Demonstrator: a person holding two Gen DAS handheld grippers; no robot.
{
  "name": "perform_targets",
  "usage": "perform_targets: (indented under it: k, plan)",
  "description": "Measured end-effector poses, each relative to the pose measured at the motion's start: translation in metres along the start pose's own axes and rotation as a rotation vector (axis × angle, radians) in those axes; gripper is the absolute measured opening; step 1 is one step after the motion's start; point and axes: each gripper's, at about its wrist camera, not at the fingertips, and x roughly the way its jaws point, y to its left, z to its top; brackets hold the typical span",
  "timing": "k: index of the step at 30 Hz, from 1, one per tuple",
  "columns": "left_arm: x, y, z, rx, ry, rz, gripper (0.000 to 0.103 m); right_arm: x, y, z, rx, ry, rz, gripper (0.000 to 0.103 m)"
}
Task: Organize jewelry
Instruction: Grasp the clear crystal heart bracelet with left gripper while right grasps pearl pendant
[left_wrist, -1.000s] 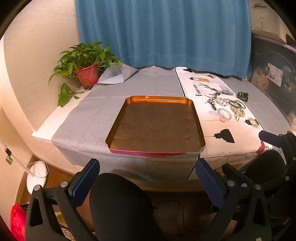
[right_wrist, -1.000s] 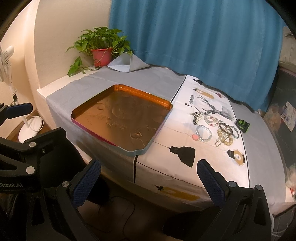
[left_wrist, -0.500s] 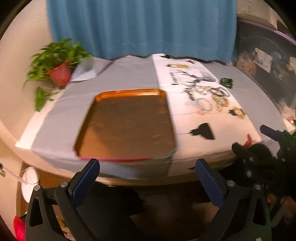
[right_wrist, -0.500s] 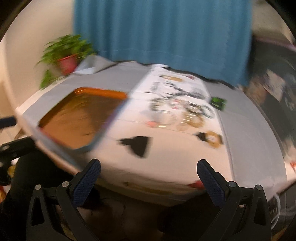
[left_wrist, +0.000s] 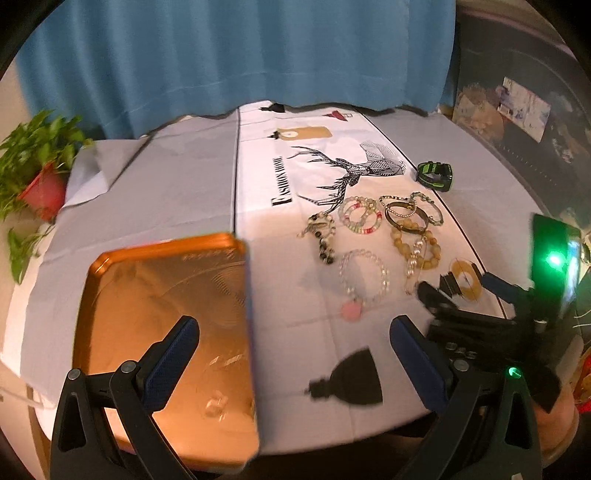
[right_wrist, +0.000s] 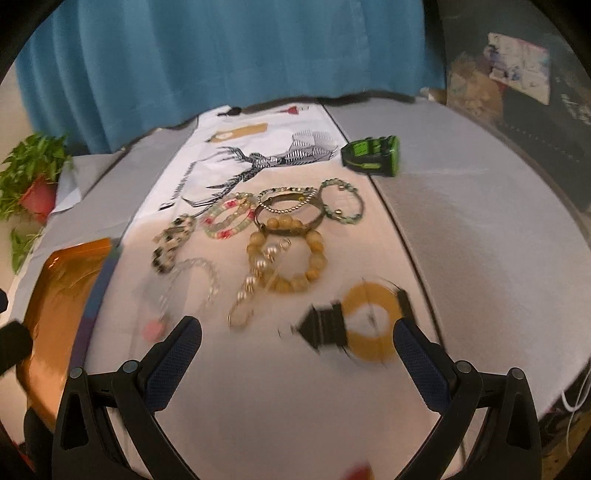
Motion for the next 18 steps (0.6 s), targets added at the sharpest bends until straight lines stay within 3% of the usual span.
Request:
perform_targets:
  k: [4, 8, 12, 18]
  plan:
    - [0.022, -0.005, 0.012, 0.022, 0.022, 0.004, 0.103, 0.028, 0.012, 0.014, 0.0, 0.006, -0.05, 0.103]
    - [0.046, -0.011, 0.018, 0.034, 0.057, -0.016, 0.103, 0.038, -0.001, 0.014, 0.019, 0.018, -0.133, 0.103]
    - [0.075, -0.02, 0.023, 0.051, 0.1, -0.048, 0.103, 0.029, -0.025, 0.007, 0.032, 0.008, -0.098, 0.103]
    - [0.113, -0.028, 0.029, 0.047, 0.179, -0.085, 0.102, 0.037, -0.025, 0.017, -0.058, 0.047, -0.055, 0.103]
